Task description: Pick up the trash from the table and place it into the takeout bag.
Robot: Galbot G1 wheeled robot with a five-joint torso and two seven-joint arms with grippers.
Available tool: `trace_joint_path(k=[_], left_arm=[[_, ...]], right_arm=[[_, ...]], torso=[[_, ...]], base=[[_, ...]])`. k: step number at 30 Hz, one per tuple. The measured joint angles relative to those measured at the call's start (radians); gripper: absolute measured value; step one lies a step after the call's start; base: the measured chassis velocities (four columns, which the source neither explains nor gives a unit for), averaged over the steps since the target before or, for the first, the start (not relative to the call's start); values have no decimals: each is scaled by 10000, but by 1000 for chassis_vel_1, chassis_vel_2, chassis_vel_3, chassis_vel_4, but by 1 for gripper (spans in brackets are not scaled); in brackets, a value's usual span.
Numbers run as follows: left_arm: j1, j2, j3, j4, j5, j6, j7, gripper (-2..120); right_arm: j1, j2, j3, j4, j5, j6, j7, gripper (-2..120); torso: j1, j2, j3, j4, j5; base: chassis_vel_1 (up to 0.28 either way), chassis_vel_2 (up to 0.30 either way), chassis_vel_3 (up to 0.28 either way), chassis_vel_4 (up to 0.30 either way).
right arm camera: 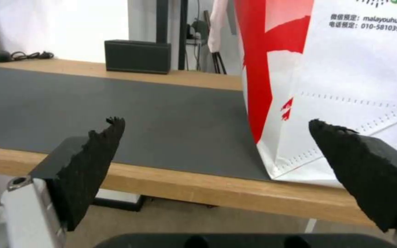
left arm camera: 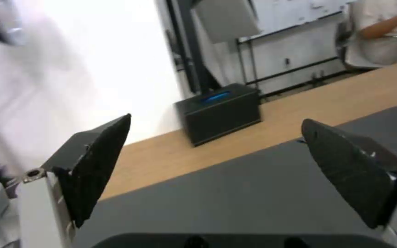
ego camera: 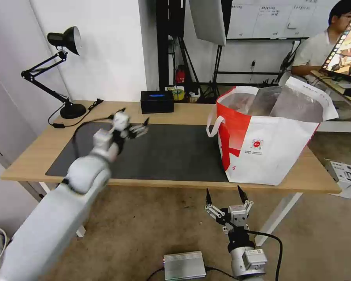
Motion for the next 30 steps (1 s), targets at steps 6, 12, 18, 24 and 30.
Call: trace_joint_path(k=[6, 12, 18, 24, 30], left_arm=[[2647, 157, -2282, -911, 794, -254, 412, 100], [4637, -216, -4347, -1658, 827, -554, 794, 100], [6661, -1201, -5558, -2522, 382, -476, 1046, 100], [8047, -1962, -6642, -2945, 1251, -1117, 1807, 100], [8812, -2322, -7119, -2928, 1652, -2115, 2177, 100]], right_arm=[[1, 0, -1, 0, 0, 0, 0, 100], [1, 0, 0, 0, 0, 0, 0, 100], [1, 0, 1, 0, 0, 0, 0, 100], [1, 0, 0, 0, 0, 0, 0, 100], [1, 0, -1, 0, 0, 0, 0, 100]], torso=[[-1, 0, -1, 3, 0], [-1, 0, 0, 0, 4], [-1, 0, 0, 1, 3], [0, 0, 1, -1, 4], [0, -1, 1, 0, 4]], base=[[0, 0, 0, 0], [0, 0, 0, 0], [0, 0, 0, 0], [0, 0, 0, 0], [0, 0, 0, 0]])
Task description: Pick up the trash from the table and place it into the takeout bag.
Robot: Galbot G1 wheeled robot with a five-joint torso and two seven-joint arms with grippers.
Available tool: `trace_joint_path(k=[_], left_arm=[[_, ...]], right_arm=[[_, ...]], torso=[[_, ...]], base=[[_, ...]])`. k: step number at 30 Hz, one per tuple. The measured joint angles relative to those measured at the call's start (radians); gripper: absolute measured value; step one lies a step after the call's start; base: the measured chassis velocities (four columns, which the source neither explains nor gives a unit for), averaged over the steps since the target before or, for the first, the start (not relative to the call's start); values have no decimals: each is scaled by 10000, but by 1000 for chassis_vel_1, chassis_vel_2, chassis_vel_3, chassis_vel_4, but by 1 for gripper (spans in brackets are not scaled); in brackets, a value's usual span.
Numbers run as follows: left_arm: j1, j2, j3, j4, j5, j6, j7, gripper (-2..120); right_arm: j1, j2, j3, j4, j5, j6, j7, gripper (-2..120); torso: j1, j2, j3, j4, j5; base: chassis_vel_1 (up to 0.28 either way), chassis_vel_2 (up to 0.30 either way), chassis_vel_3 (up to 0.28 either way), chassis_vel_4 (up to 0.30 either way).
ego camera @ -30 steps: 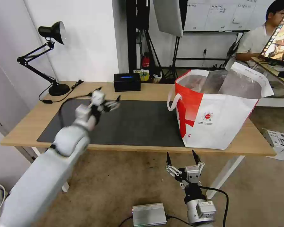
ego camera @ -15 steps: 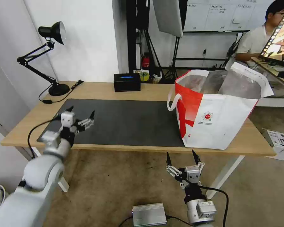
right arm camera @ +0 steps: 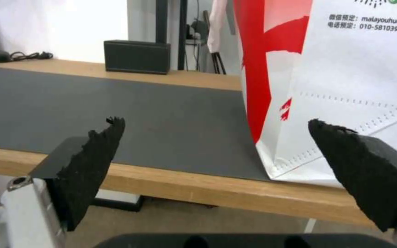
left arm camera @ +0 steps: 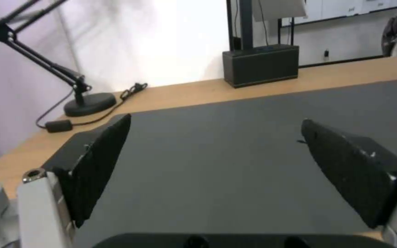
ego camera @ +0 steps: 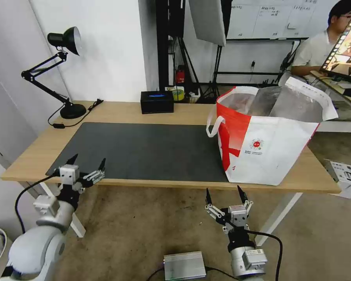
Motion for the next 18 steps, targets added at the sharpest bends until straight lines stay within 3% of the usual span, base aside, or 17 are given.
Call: trace_joint_path(k=[6, 18], left_arm=[[483, -308, -98, 107, 134, -652, 290, 100], [890, -901, -61, 262, 283, -1254, 648, 100]], right_arm=[[0, 0, 1, 0, 0, 0, 0, 100], [0, 0, 0, 0, 0, 0, 0, 100]], torso=[[0, 0, 0, -1, -1], [1, 0, 1, -2, -1]], base=[[0, 0, 0, 0], [0, 0, 0, 0]])
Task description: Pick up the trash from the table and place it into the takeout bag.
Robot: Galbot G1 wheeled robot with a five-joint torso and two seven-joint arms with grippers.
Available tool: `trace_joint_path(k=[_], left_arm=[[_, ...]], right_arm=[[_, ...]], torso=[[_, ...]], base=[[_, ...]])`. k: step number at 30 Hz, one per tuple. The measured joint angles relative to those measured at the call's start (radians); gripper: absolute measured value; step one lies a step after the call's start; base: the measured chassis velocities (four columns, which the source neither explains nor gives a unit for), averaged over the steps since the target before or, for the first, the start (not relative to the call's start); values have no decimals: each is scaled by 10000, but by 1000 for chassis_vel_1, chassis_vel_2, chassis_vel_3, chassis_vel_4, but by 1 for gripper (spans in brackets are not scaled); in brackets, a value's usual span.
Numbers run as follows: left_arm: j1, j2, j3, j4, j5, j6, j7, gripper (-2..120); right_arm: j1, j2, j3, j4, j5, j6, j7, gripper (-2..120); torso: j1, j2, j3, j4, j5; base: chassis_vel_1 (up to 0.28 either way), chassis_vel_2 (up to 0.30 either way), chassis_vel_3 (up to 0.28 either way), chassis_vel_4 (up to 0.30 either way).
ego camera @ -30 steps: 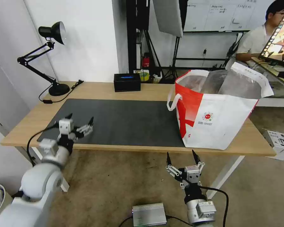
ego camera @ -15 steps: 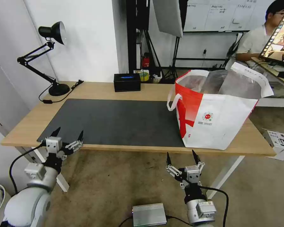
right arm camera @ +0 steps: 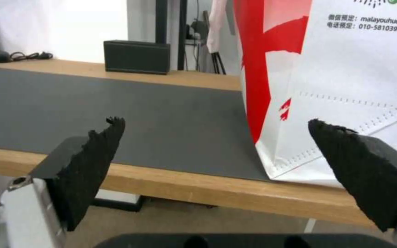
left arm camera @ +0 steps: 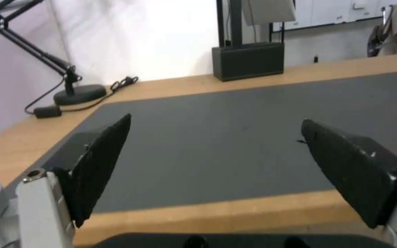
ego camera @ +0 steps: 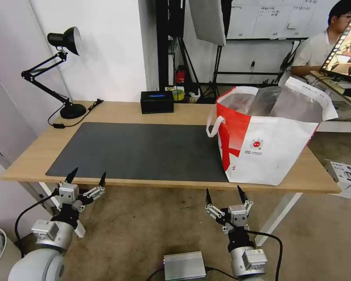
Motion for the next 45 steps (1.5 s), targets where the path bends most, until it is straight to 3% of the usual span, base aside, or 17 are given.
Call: trace_joint_path(k=[22, 45], left_arm=[[83, -167, -238, 592, -163, -644, 503, 100], [66, -143, -211, 605, -155, -674, 519, 100]], right_arm=[[0, 0, 0, 0, 0, 0, 0, 100], [0, 0, 0, 0, 0, 0, 0, 100]], torso=[[0, 0, 0, 0, -1], [0, 0, 0, 0, 0]], base=[[0, 0, 0, 0], [0, 0, 0, 0]])
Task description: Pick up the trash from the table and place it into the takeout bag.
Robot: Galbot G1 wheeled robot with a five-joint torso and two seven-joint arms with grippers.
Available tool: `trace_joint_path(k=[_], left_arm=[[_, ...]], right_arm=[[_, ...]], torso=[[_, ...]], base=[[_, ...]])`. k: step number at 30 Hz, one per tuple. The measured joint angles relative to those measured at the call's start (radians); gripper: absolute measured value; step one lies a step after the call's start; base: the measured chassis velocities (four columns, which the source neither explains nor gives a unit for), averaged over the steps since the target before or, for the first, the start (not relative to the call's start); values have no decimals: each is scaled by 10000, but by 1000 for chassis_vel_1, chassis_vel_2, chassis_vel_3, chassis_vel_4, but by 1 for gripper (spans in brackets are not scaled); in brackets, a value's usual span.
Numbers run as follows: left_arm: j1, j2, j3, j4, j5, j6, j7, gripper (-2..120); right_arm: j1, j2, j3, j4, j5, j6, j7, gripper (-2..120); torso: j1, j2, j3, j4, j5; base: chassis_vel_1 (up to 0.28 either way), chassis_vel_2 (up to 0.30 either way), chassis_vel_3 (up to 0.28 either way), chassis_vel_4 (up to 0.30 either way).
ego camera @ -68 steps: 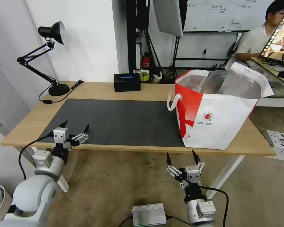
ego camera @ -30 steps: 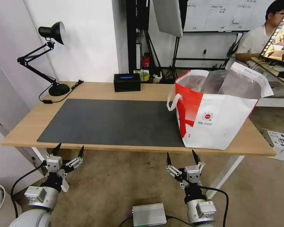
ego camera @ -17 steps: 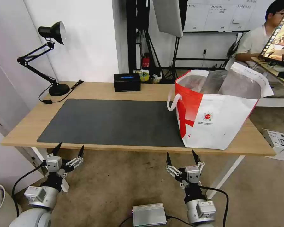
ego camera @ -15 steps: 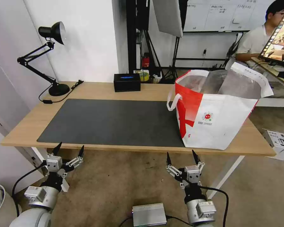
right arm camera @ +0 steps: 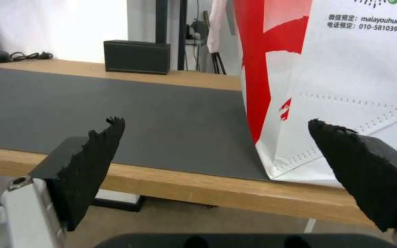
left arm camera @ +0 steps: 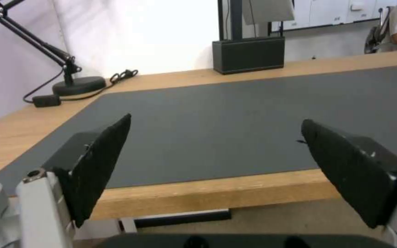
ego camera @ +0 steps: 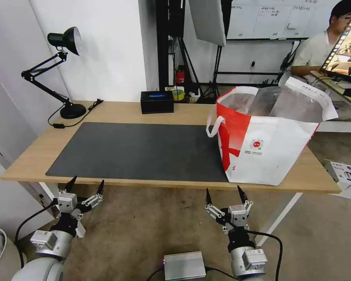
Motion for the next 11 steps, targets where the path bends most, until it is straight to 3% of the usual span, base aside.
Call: trace_joint_path(k=[11], left_arm=[[0, 1, 1, -3, 0, 0, 0, 100]], right_arm=[[0, 0, 0, 0, 0, 0, 0, 100]], torso=[[0, 0, 0, 0, 0]], base=[[0, 0, 0, 0]])
